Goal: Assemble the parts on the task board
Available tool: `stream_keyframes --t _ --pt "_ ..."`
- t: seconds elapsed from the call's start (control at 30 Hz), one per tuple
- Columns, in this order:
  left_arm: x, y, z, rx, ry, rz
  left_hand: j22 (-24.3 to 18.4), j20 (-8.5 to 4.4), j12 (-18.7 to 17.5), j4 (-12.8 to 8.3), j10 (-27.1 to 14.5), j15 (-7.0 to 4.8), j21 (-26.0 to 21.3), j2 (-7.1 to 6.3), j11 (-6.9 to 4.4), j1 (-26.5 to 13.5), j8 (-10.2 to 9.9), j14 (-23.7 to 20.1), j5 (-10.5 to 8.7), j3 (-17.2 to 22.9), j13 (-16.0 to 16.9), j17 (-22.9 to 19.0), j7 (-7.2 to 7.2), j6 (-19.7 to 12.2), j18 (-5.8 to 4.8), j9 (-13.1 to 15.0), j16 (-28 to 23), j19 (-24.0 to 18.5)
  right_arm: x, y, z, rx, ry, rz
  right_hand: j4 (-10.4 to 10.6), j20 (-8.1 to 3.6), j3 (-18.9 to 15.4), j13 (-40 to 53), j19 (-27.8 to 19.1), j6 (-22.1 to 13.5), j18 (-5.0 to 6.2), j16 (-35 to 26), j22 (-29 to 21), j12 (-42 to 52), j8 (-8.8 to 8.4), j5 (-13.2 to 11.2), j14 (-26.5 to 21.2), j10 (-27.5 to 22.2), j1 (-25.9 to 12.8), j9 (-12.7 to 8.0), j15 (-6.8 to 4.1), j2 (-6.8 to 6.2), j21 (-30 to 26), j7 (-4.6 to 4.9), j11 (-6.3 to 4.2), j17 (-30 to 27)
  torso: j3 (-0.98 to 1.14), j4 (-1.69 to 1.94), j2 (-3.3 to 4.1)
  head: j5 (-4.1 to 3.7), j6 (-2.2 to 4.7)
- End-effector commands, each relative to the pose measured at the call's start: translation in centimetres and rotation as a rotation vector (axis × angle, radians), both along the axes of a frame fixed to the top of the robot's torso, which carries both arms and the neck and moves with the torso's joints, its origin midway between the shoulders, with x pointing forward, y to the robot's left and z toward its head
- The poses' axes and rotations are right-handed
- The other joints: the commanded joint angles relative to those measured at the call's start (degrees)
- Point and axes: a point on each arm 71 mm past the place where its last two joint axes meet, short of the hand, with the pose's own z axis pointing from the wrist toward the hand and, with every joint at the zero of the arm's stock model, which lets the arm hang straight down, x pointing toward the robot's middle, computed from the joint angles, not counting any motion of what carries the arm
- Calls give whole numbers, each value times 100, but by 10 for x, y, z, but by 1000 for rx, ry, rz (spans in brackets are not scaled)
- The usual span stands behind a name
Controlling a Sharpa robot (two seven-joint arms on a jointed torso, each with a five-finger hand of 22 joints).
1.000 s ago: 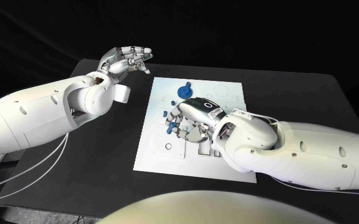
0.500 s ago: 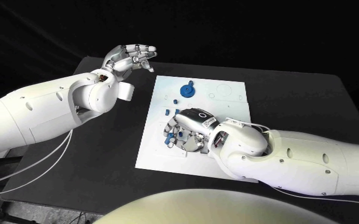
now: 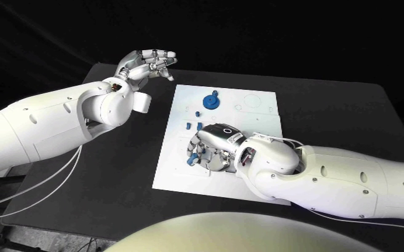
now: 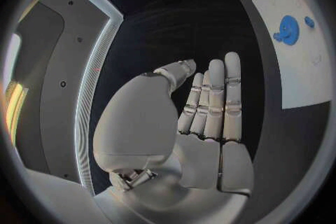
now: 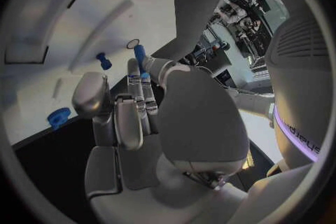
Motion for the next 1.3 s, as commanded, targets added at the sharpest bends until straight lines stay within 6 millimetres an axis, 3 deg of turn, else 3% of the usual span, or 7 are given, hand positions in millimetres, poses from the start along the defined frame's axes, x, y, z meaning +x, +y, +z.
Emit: stream_keyframes --t 0.03,0.27,0.73,0.87,1.0,1.1,1.3 --pt "0 -2 1 -11 -3 -18 8 -15 39 -29 -42 11 19 30 -15 -44 21 -39 27 -17 -8 -5 -17 -40 74 8 24 -44 0 0 -4 -58 5 15 -27 -5 -9 -5 -40 -30 -73 -5 455 -24 331 -39 167 29 1 795 -34 51 -33 -26 -28 1 -3 3 -5 -3 0" --pt "0 -2 1 -11 -3 -17 8 -15 39 -29 -42 11 19 30 -15 -44 21 -39 27 -17 -8 -5 -17 -40 74 8 24 -44 0 0 -6 -79 6 13 -31 -4 -17 -5 -37 -35 -75 -6 458 -26 334 -46 167 29 -13 803 -31 52 -24 -26 -25 0 -10 -2 -3 -7 0" --pt "-1 -1 1 -9 -2 -14 8 -13 47 -30 -55 12 19 30 -12 -48 22 -41 29 -19 -10 -6 -15 -58 75 7 27 -48 0 1 -6 -103 -8 2 -38 -2 -28 -4 -36 -41 -76 -7 460 -29 339 -48 167 29 -31 813 -29 48 -22 -26 -24 -1 -3 -3 -2 -23 0" --pt "-1 -1 1 -10 -2 -15 8 -13 47 -30 -55 12 19 30 -12 -48 22 -41 29 -19 -10 -6 -15 -58 75 7 27 -48 -1 6 -7 -105 -6 10 -39 6 -90 -4 -46 -87 -72 -15 451 -53 329 -28 164 3 -132 831 -19 -7 -63 -13 -11 -19 -5 -1 -5 -33 0" --pt "-1 -1 1 -10 -2 -16 8 -13 47 -30 -55 12 19 30 -12 -48 22 -41 29 -19 -10 -6 -15 -58 75 7 27 -48 -2 9 -8 -104 0 13 -9 32 -206 -4 -54 -271 -70 -2 440 -94 213 -13 171 -75 -304 792 21 -157 -112 68 40 6 -6 3 -3 -35 0" --pt "-1 -1 1 -10 -1 -16 8 -13 47 -30 -55 12 19 30 -12 -48 22 -41 29 -19 -10 -6 -15 -58 75 7 27 -48 0 9 -9 -106 3 2 51 71 -378 5 -47 -552 -72 -11 440 -103 7 -15 162 -128 -481 702 67 -339 -126 130 89 -21 -7 5 -2 -33 0" --pt "-1 -1 1 -9 -1 -16 8 -13 47 -30 -55 12 19 30 -12 -48 22 -41 29 -19 -10 -6 -15 -58 75 7 27 -48 2 7 -9 -96 -3 -25 45 84 -553 27 -35 -906 -67 -14 442 -91 -243 -15 156 -158 -495 579 68 -416 -142 147 93 -34 -7 2 -6 -39 0"
